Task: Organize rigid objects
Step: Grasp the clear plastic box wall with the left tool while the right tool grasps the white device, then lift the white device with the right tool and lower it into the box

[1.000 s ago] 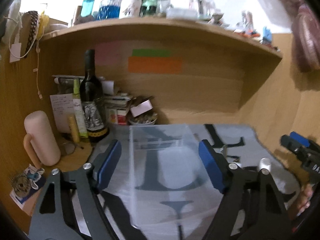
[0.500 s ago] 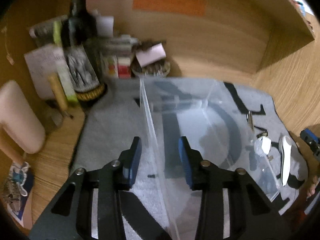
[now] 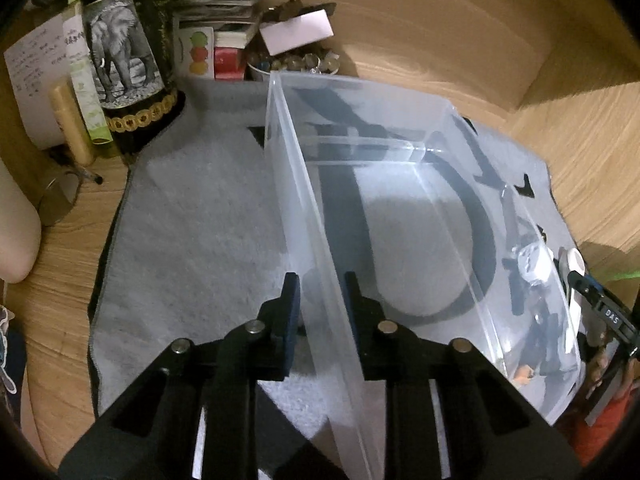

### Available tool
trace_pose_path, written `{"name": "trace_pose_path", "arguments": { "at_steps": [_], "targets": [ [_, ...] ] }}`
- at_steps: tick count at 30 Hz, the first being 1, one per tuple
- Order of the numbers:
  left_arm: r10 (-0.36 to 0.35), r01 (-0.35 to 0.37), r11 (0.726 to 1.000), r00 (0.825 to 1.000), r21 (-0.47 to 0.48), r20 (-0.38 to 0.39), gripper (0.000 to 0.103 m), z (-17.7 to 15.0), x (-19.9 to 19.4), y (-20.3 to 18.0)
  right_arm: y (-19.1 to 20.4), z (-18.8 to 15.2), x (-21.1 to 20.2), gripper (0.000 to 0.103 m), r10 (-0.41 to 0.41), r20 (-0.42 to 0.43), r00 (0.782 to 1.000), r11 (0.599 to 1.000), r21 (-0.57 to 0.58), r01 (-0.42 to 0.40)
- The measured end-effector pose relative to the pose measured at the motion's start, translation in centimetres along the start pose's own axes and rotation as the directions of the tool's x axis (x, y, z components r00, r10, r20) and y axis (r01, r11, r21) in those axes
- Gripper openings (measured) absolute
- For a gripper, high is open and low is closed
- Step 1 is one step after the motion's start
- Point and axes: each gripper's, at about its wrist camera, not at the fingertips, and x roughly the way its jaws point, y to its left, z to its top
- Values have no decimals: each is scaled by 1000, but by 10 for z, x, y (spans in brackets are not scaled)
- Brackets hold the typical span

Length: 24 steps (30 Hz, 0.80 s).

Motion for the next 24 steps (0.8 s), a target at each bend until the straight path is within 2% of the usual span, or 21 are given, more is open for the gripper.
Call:
{"name": "trace_pose_path", "arguments": {
  "at_steps": [5,8,9,10,15,19,24],
  "targets": [
    [-8,8,1000,1000,7,3,22,-1,1,1,9,1,13,59,-30,-32,999,999,-37,28],
    [-9,9,1000,1000,14,4,22,0,1,1,13,4,15,47,-38,-25,999,998,-51,37],
    [-9,9,1000,1000,16,4,22,0,1,2,12,5,16,39,-36,-21,999,998,-51,35],
    [-8,8,1000,1000,17,5,22,0,0,2,12,6,16,37,-26,-21,999,999,-47,25],
    [-3,3,1000,1000,24,9,21,-1,0,1,11,8,10,37,-14,18,1000,1000,-28,15],
    [-1,1,1000,1000,23,10,21,-1,0,1,18,15,-12,37,-1,93,996,999,-37,5],
    [3,-3,1000,1000,25,18,21,-1,0,0,29,32,-39,37,32,195,980,998,-56,-22]
  ]
}}
